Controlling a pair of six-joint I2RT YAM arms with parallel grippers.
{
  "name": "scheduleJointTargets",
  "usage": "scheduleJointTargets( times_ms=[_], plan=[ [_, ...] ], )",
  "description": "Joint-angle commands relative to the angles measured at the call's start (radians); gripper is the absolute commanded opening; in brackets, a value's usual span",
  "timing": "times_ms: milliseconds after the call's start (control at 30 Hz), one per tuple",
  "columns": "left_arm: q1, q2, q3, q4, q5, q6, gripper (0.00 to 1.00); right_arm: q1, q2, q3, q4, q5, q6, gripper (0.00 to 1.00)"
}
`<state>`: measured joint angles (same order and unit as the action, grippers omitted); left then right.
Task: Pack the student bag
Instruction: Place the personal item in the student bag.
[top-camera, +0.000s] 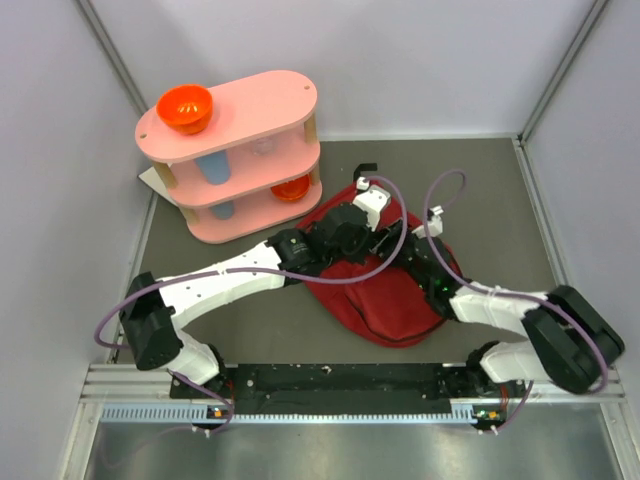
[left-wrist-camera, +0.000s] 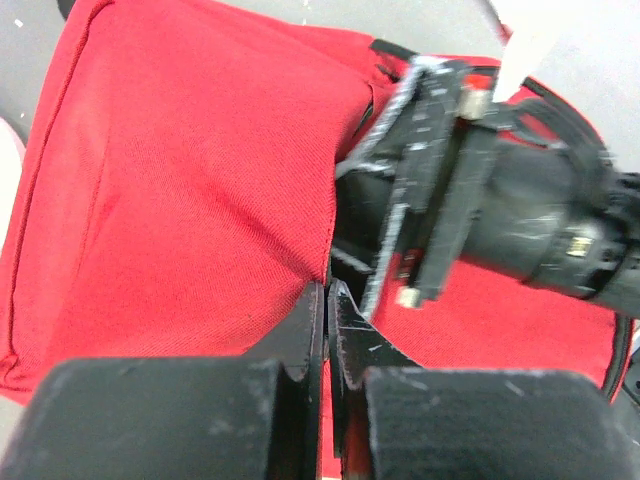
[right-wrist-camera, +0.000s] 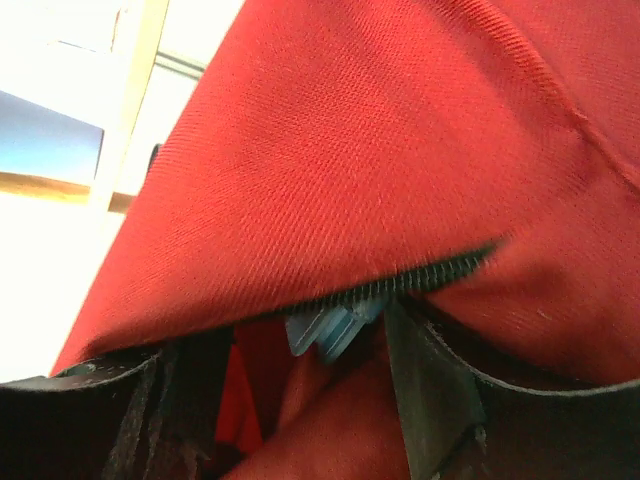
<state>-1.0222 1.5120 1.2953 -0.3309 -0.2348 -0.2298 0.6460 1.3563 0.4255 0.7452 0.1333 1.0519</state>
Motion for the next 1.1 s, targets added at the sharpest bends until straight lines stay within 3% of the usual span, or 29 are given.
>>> scheduleJointTargets(
  times_ms=[0, 100, 133, 167, 200, 533, 633, 700, 733, 767, 867, 900, 933, 1000, 1067],
  plan=[
    [0.008, -0.046, -0.017, 0.032, -0.021, -0.023, 0.00, -0.002, -0.173, -0.025, -0.180, 0.086, -0.047, 0.62],
    [0.010, -0.039, -0.016, 0.033, -0.017, -0.026, 0.00, -0.003, -0.220, -0.025, -0.243, 0.088, -0.041, 0.60],
    [0.010, -0.039, -0.014, 0.035, -0.012, -0.028, 0.00, -0.002, -0.220, -0.027, -0.244, 0.081, -0.041, 0.57],
    [0.010, -0.038, -0.013, 0.035, -0.011, -0.028, 0.00, -0.003, -0.215, -0.027, -0.236, 0.075, -0.040, 0.47],
    [0.010, -0.039, -0.013, 0.033, -0.009, -0.029, 0.00, -0.006, -0.204, -0.024, -0.231, 0.068, -0.029, 0.45],
    [0.010, -0.046, -0.027, 0.024, 0.012, -0.026, 0.00, -0.025, 0.033, 0.068, -0.037, -0.049, 0.037, 0.23],
    [0.010, -0.044, -0.034, 0.018, 0.012, -0.031, 0.00, -0.023, 0.064, 0.062, 0.081, -0.099, 0.014, 0.23],
    [0.010, -0.044, -0.042, 0.010, 0.002, -0.039, 0.00, -0.025, 0.034, 0.049, 0.091, -0.110, -0.010, 0.32],
    [0.010, -0.044, -0.047, 0.012, -0.001, -0.042, 0.02, -0.023, 0.008, 0.038, 0.024, -0.103, -0.019, 0.38],
    [0.010, -0.047, -0.051, 0.001, -0.008, -0.051, 0.15, -0.025, -0.020, 0.038, -0.068, -0.081, -0.029, 0.40],
    [0.010, -0.076, -0.068, -0.005, -0.037, -0.080, 0.32, -0.025, -0.153, 0.044, -0.414, 0.009, -0.064, 0.48],
    [0.010, -0.088, -0.085, -0.002, -0.052, -0.089, 0.50, -0.023, -0.236, 0.032, -0.470, 0.029, -0.069, 0.49],
    [0.010, -0.099, -0.093, 0.000, -0.061, -0.098, 0.57, -0.025, -0.274, -0.002, -0.519, 0.060, -0.076, 0.51],
    [0.013, -0.140, -0.117, -0.003, -0.084, -0.121, 0.70, -0.025, -0.423, -0.034, -0.662, 0.094, -0.092, 0.52],
    [0.022, -0.195, -0.142, -0.005, -0.144, -0.160, 0.75, -0.023, -0.529, -0.073, -0.743, 0.138, -0.084, 0.53]
  ],
)
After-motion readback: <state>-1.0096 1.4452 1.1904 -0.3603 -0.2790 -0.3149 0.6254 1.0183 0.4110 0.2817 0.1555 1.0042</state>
